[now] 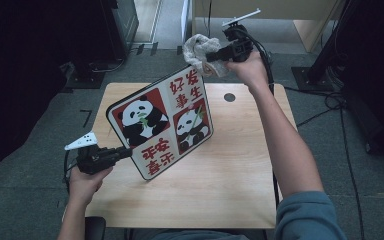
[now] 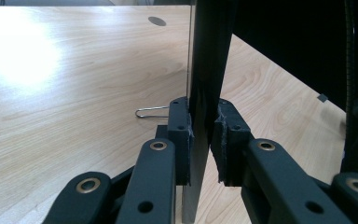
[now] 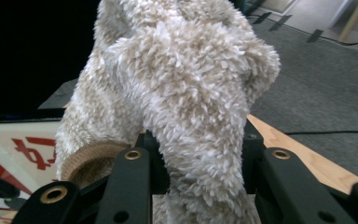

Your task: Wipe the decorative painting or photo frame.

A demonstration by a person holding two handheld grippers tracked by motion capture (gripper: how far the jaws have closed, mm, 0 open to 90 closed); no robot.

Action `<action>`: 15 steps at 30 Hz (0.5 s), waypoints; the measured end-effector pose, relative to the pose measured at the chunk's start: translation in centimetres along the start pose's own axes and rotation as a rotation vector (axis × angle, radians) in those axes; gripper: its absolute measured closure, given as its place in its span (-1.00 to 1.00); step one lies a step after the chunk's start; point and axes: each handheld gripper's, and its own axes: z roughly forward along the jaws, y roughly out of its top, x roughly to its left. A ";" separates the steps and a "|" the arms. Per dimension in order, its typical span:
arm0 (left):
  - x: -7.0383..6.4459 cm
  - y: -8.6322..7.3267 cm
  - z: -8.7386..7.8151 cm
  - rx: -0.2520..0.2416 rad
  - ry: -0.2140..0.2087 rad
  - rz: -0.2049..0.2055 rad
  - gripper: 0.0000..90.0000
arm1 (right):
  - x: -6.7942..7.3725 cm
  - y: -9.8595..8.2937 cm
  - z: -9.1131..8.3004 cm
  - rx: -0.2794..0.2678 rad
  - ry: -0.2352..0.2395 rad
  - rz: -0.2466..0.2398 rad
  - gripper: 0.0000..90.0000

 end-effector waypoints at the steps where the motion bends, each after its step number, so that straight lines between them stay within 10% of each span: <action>1: 0.0 0.0 0.0 0.000 -0.001 0.000 0.75 | 0.0 -0.2 0.2 -0.002 0.004 0.000 0.49; 15: -0.1 0.0 0.1 0.004 -0.005 0.000 0.75 | -0.3 -2.2 1.1 -0.011 0.032 0.022 0.50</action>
